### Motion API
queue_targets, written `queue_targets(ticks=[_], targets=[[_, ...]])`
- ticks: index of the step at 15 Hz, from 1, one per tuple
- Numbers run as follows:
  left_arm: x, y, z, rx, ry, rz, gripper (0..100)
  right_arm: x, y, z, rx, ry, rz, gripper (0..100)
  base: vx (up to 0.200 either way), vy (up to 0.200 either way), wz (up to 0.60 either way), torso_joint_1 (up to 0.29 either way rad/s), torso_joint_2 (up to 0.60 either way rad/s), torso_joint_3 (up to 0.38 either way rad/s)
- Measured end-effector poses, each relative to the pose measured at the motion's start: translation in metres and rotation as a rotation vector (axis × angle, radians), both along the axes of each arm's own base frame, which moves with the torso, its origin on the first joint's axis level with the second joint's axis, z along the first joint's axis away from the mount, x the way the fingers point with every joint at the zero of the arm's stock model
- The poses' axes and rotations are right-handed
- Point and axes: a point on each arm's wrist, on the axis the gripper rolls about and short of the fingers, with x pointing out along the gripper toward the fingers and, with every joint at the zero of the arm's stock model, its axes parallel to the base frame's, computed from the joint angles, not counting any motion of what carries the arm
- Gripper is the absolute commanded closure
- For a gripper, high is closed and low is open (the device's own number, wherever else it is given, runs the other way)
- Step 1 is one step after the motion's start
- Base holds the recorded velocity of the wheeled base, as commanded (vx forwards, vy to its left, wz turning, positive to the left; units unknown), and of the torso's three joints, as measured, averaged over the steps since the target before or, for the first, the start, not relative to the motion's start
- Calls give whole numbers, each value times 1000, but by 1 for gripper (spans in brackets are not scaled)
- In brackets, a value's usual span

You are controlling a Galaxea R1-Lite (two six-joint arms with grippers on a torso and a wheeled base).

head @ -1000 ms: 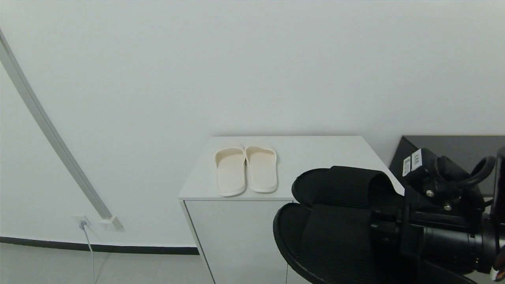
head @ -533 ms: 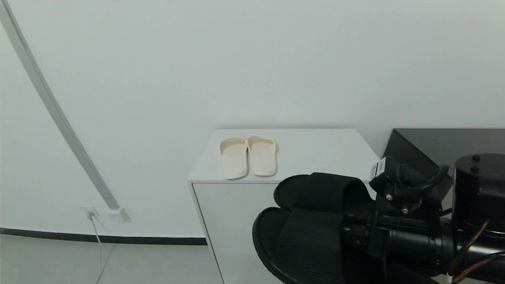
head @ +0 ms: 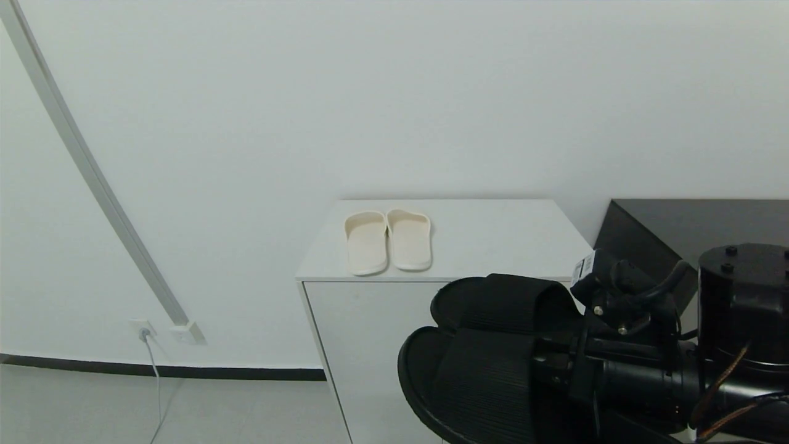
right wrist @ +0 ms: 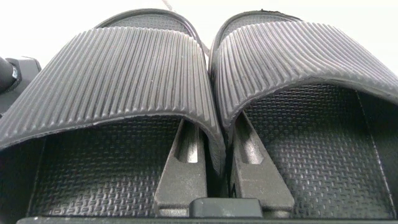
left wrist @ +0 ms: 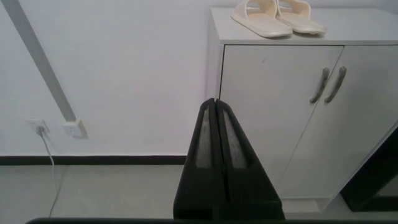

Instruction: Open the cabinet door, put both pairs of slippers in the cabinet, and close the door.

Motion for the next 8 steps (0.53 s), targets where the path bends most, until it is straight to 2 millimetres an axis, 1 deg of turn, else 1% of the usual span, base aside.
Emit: queue_targets(ticks=[1, 3, 6, 7, 8], targets=[[0, 0, 0, 0, -1, 0, 100, 1, -1, 0, 0, 1, -4, 100, 0, 0, 0, -61, 115, 90], [0, 0, 0, 0, 0, 0, 100, 1, -3, -3, -6, 9, -10, 100, 0, 0, 0, -144, 349, 186], [0, 0, 0, 0, 0, -1, 100, 2, -6, -5, -10, 13, -22, 100, 0, 0, 0, -224, 517, 297], [0, 0, 0, 0, 0, -2, 0, 0, -7, -6, -15, 17, -22, 100, 0, 0, 0, -222, 544, 320], [0, 0, 0, 1, 0, -3, 0, -1, -8, -7, -18, 17, -22, 100, 0, 0, 0, -227, 554, 320]])
